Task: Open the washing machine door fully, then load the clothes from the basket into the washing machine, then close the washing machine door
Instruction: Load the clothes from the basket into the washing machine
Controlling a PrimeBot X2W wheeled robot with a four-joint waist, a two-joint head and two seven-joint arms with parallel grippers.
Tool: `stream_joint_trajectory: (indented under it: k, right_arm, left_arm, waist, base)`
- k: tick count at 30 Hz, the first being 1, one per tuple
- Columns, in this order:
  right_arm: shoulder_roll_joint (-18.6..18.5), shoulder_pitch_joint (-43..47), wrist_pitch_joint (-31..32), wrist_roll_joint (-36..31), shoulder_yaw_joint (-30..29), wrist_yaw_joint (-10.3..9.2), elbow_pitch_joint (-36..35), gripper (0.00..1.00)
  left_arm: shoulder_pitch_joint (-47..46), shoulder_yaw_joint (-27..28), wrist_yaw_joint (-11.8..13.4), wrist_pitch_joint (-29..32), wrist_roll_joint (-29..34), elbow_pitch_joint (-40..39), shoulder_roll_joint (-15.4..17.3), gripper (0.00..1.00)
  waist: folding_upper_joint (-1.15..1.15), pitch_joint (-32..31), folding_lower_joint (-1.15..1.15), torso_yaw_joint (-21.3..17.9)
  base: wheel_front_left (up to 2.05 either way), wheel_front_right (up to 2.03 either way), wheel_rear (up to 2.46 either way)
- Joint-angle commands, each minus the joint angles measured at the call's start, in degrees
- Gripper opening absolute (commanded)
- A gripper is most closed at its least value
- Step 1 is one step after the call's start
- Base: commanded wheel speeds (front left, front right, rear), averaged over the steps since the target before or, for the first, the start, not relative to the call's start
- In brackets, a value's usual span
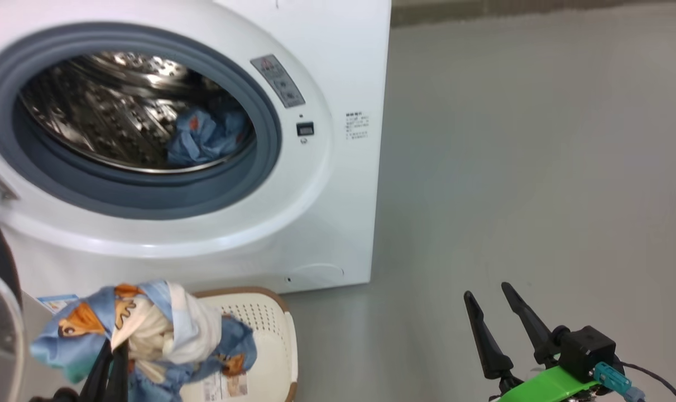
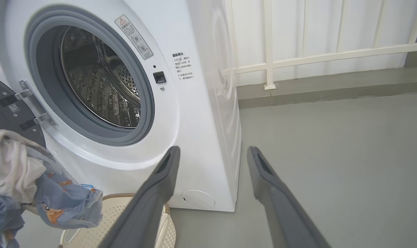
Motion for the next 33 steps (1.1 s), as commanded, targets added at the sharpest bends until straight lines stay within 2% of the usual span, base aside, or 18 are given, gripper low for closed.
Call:
stream_joint_trajectory:
  k: [1, 13, 21, 27, 33]
  right_arm:
    - [0.08, -0.01, -0.27, -0.36, 1.24, 0.09, -1.17, 1.0]
    - [0.08, 1.69, -0.27, -0.88, 0.36, 0.09, -1.9, 1.0]
    - [0.08, 2.06, -0.27, -0.8, 0.52, 0.09, -2.37, 1.0]
    - [0.08, 1.89, -0.27, -0.47, 0.8, 0.09, -2.46, 1.0]
    - [0.08, 0.62, -0.27, -0.42, 1.29, 0.09, -3.13, 1.0]
  left_arm:
    - [-0.4, 2.71, -0.16, -0.7, 0.63, -2.32, 0.2, 0.0]
    - [4.26, 4.85, -0.16, -0.7, 2.76, -5.87, -2.54, 0.0]
    - [4.92, 4.95, -0.17, -0.7, 2.83, -5.77, -3.05, 0.0]
    - [3.2, 4.88, -0.17, -0.7, 1.23, -4.55, -3.5, 0.0]
    - [-2.59, 5.28, -0.17, -0.7, -0.86, -3.31, -3.04, 0.0]
  waist:
    - [0.0, -3.1, 0.0, 1.19]
    - [0.0, -5.02, 0.0, 1.95]
    - [0.0, -4.55, 0.0, 2.18]
    - [0.0, -2.97, 0.0, 1.71]
    - [0.0, 1.05, 0.0, 1.07]
  base:
    - [0.0, 0.0, 0.0]
    - [0.0, 0.0, 0.0]
    - [0.0, 0.0, 0.0]
    - [0.0, 0.0, 0.0]
    - [0.0, 0.0, 0.0]
